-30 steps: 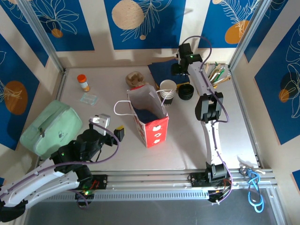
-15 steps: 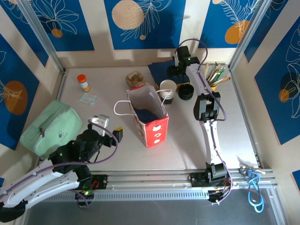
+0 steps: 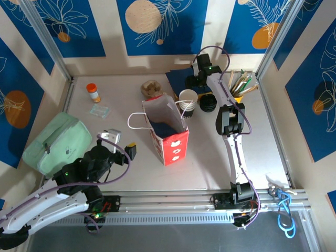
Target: Pack the takeout coffee
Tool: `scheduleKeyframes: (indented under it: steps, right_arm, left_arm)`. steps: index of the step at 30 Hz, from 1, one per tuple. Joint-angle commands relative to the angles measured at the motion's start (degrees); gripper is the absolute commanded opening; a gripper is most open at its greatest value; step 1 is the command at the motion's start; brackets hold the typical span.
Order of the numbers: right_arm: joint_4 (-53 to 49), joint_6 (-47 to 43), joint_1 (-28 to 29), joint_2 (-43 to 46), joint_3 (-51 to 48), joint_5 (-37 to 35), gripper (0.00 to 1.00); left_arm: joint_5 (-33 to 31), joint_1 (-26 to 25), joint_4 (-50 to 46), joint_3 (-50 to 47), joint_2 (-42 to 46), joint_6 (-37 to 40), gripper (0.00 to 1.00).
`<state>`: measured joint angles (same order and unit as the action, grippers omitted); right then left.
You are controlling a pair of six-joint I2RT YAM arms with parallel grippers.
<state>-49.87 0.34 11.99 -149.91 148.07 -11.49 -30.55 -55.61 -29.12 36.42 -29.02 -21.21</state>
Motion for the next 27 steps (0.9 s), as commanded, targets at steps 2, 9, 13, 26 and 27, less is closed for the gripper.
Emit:
scheduleKeyframes:
  steps: [2, 9, 13, 26, 27]
  right_arm:
    - [2.1, -1.8, 0.4, -1.6, -0.3, -2.0, 0.8]
    - [1.1, -1.7, 0.6, -3.5, 0.0, -2.9, 0.8]
    - [0.3, -2.1, 0.7, -4.1, 1.1, -3.5, 0.8]
    - [-2.4, -1.6, 0.6, -4.2, 0.6, -5.2, 0.65]
    - [-2.5, -1.4, 0.6, -4.0, 0.8, -4.6, 0.62]
  left_arm:
    - [-1.0, 0.6, -1.2, 1.3, 0.5, -1.0, 0.91]
    - [-1.5, 0.6, -2.0, 1.8, 0.7, -0.9, 0.91]
    - [-1.3, 0.6, -1.5, 1.8, 0.5, -1.0, 0.91]
    - [-1.1, 0.6, -1.9, 1.7, 1.0, -1.4, 0.91]
    - [-1.1, 0.6, -2.1, 1.9, 1.0, -1.4, 0.91]
